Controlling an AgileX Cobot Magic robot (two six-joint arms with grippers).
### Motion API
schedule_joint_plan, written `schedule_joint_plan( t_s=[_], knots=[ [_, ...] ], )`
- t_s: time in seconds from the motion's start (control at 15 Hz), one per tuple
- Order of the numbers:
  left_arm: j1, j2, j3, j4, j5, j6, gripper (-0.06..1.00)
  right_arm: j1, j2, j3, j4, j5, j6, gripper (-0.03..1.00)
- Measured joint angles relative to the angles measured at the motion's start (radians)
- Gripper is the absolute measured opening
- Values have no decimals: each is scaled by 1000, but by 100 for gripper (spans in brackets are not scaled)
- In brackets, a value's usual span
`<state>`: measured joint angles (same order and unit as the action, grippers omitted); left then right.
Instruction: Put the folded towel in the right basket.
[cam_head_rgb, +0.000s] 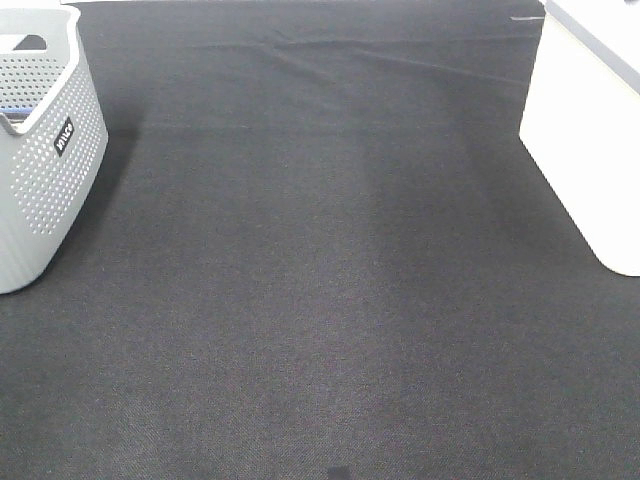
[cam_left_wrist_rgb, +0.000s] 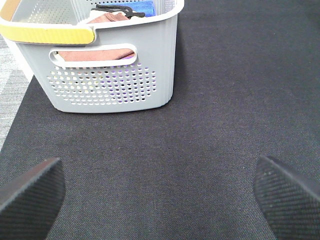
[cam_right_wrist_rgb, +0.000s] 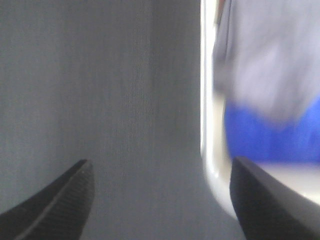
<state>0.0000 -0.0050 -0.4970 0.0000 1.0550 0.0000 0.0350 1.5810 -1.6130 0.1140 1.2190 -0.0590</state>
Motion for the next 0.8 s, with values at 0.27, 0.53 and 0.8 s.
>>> schedule_joint_plan(
  t_s=[0.27, 0.53, 0.8],
  knots=[
    [0, 0, 0, 0, 0, 0, 97, 0, -259, 396, 0, -1, 0, 71],
    [0, 0, 0, 0, 0, 0, 97, 0, -584, 745, 0, 0, 0, 71],
    [0, 0, 0, 0, 0, 0, 97, 0, -1001, 974, -27, -40, 1, 71]
  ],
)
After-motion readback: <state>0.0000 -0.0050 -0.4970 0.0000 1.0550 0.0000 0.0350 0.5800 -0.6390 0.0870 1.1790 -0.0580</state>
